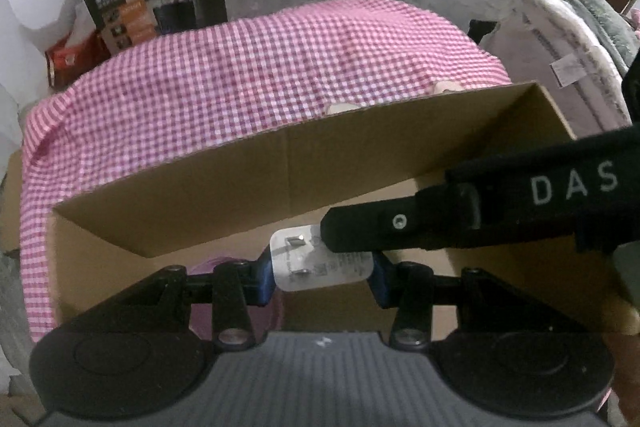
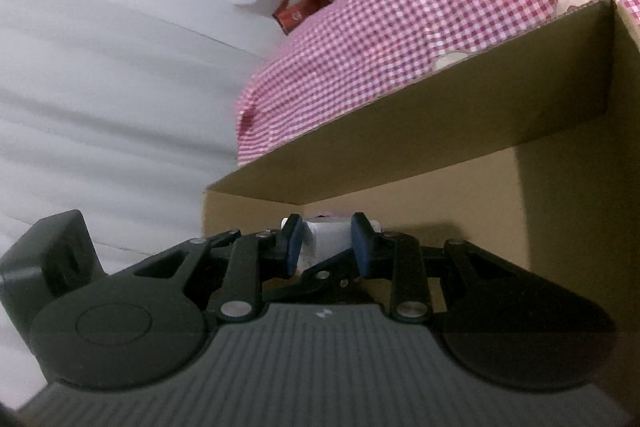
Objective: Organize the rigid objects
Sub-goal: 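Carry the white charger plug with the right gripper into the box and release, then withdraw the right gripper from the box back toward the table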
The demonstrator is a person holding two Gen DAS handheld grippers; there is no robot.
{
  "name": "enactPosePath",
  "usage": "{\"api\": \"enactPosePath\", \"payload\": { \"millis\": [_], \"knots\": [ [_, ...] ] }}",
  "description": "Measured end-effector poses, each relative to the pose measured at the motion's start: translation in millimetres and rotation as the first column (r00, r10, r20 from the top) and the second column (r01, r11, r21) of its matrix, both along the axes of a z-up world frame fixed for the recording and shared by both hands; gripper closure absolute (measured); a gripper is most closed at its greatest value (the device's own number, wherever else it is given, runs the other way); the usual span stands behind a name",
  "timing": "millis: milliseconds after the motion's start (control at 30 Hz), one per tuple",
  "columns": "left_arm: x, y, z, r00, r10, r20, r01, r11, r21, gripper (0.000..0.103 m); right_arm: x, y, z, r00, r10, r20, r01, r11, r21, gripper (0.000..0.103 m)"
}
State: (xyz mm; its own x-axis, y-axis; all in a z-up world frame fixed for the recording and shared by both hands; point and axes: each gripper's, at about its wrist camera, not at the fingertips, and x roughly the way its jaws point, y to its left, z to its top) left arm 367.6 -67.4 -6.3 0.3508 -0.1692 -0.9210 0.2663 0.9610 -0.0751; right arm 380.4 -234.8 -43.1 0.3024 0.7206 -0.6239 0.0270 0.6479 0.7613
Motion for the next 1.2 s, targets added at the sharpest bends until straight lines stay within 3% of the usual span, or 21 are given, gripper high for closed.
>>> {"api": "enactPosePath", "payload": {
  "millis": [233,533,633,700,933,1200],
  "knots": [
    [12.8,-7.1,-18.0,1.0,-0.017,-0.023,0.018,0.999,0.04,0.057,11.6,1.4,-19.3,1.0,0.002,-0.03,-0.002,1.0,-0.025,0.076],
    [15.3,-16.1,-16.7,0.999,-0.047,-0.011,0.047,0.998,0.034,0.058,19.6,5.0,-28.0,0.999,-0.017,-0.037,0.016,1.0,-0.025,0.075],
    [11.9,-14.6,-8.7,0.998,-0.054,0.016,0.053,0.998,0.029,0.046,19.2,4.9,-24.1,0.999,-0.025,-0.02,0.025,0.999,-0.022,0.072],
    [7.9,-13.0,-0.5,0.998,-0.054,0.041,0.054,0.998,0.019,0.038,15.4,2.1,-16.9,0.999,-0.035,0.002,0.035,0.999,-0.023,0.069],
    [-15.8,6.9,42.1,0.992,-0.038,0.12,0.044,0.998,-0.051,0.029,-20.1,-19.2,27.0,0.989,-0.077,0.13,0.075,0.997,0.019,0.066],
    [-91.5,43.7,115.9,0.967,-0.033,0.253,0.082,0.979,-0.187,0.02,-128.0,-62.6,90.9,0.927,-0.128,0.352,0.096,0.99,0.107,0.058]
  ]
}}
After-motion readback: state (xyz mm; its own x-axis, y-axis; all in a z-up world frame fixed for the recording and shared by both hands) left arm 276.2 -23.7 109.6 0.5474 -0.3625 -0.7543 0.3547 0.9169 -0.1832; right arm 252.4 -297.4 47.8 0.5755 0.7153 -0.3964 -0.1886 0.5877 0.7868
